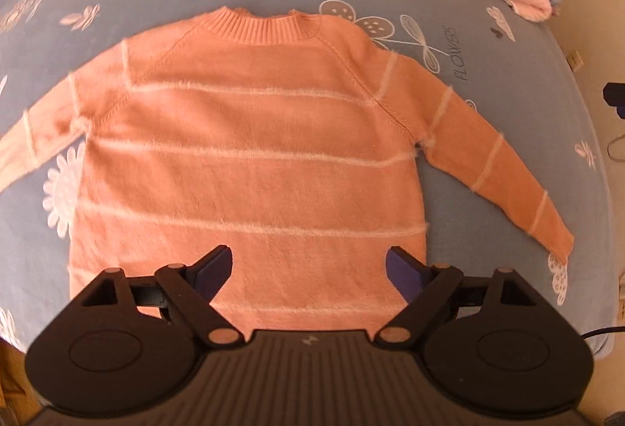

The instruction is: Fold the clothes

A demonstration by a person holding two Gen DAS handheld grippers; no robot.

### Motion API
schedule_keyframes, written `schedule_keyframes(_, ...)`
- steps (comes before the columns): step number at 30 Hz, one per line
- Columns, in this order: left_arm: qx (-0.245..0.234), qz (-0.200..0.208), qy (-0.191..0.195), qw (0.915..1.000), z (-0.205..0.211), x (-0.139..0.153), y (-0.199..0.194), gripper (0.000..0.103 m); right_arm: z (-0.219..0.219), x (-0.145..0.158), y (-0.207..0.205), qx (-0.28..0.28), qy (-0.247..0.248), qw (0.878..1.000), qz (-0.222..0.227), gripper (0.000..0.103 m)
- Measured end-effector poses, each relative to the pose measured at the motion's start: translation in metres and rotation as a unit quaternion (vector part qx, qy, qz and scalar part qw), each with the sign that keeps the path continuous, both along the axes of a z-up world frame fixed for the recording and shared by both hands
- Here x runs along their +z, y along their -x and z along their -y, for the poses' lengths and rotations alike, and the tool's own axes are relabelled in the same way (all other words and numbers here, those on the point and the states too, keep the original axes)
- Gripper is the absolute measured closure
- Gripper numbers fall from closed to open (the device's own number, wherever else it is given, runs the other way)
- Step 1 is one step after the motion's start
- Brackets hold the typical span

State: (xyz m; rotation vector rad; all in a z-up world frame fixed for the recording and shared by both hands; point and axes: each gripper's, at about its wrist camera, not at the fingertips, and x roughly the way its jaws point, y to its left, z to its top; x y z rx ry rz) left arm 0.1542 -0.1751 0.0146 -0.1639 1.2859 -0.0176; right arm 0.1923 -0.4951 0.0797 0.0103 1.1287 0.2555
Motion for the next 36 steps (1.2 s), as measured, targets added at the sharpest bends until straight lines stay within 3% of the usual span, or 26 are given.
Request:
schedule_keyframes(5, 0.034, -0.007, 0.013, 0.9993, 0.015, -0.015, 0.032, 0.017, -0.007, -0.033, -0.048, 0.059, 0.078, 0.995, -0.033, 0.02)
schedule_keyframes(8, 0.036, 0.005, 0.008, 0.9993, 0.022, -0.024, 0.051, 0.017, -0.02, -0.058, -0.055, 0.089, 0.098, 0.989, -0.063, 0.02)
schedule_keyframes(11, 0.067, 0.009, 0.014, 0.9976, 0.021, -0.031, 0.079, 0.017, -0.038, -0.08, -0.054, 0.131, 0.119, 0.981, -0.083, 0.021)
schedule_keyframes(15, 0.111, 0.018, 0.042, 0.9927, 0.011, -0.037, 0.117, 0.017, -0.046, -0.09, -0.054, 0.164, 0.134, 0.972, -0.103, 0.022)
schedule_keyframes(17, 0.127, 0.014, 0.029, 0.9914, 0.008, -0.046, 0.125, 0.017, -0.042, -0.097, -0.059, 0.172, 0.132, 0.969, -0.121, 0.021)
schedule_keyframes(26, 0.117, 0.06, 0.019, 0.9911, 0.024, -0.093, 0.11, 0.017, -0.014, -0.148, -0.076, 0.19, 0.131, 0.965, -0.124, 0.022)
schedule_keyframes(29, 0.117, 0.067, 0.017, 0.9908, 0.037, -0.118, 0.096, 0.017, -0.003, -0.172, -0.09, 0.191, 0.122, 0.966, -0.124, 0.033)
schedule_keyframes(32, 0.12, 0.076, 0.015, 0.9897, 0.053, -0.136, 0.083, 0.017, 0.014, -0.191, -0.105, 0.187, 0.097, 0.969, -0.127, 0.051)
schedule_keyframes(36, 0.133, 0.066, 0.022, 0.9887, 0.072, -0.15, 0.067, 0.017, 0.04, -0.212, -0.122, 0.188, 0.066, 0.972, -0.126, 0.052)
